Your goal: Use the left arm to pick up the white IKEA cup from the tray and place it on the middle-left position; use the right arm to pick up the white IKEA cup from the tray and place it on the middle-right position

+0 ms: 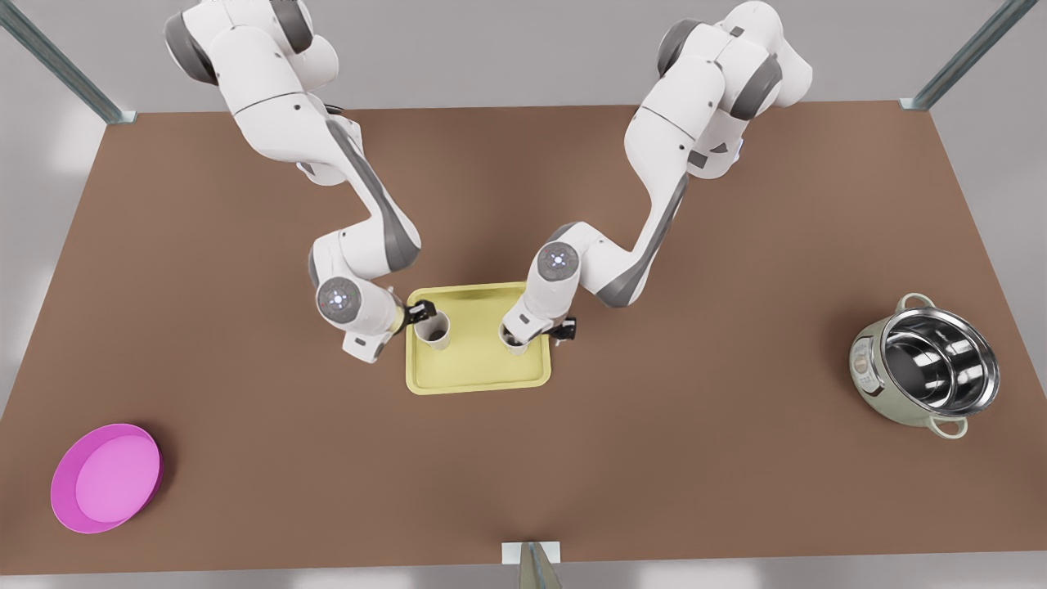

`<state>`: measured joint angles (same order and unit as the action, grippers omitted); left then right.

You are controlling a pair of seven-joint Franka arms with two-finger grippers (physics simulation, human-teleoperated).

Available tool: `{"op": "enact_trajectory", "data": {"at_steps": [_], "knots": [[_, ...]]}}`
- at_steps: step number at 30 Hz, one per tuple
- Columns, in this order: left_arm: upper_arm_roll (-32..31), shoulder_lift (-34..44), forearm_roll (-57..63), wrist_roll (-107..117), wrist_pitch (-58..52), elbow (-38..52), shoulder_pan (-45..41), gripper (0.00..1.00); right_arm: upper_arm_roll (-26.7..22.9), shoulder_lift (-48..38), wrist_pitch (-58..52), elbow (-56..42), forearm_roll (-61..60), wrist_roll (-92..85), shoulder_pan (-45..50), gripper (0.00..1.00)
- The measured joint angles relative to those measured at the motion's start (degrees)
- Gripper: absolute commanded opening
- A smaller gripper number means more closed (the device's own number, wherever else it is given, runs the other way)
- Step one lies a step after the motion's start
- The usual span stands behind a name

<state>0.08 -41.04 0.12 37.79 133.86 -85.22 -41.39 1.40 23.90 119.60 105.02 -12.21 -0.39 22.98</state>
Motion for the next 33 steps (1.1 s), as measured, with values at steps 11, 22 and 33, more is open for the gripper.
{"op": "enact_trajectory", "data": {"at_steps": [11, 22, 33], "knots": [[-0.07, 2.50, 1.80, 4.01, 1.82, -5.09, -0.86, 1.00, 0.00, 5.34, 5.02, -1.76, -0.07, 0.96, -0.23, 1.00], [-0.08, 1.12, 2.21, 6.50, 3.65, -4.88, -1.75, 1.00, 0.12, 7.01, 7.60, -1.42, -0.07, 1.39, 0.11, 0.69], [-0.01, -0.69, 3.07, 8.40, 5.46, -4.64, -2.06, 0.57, 1.31, 6.73, 7.57, -1.72, -0.16, 2.32, 0.08, 0.28]]}}
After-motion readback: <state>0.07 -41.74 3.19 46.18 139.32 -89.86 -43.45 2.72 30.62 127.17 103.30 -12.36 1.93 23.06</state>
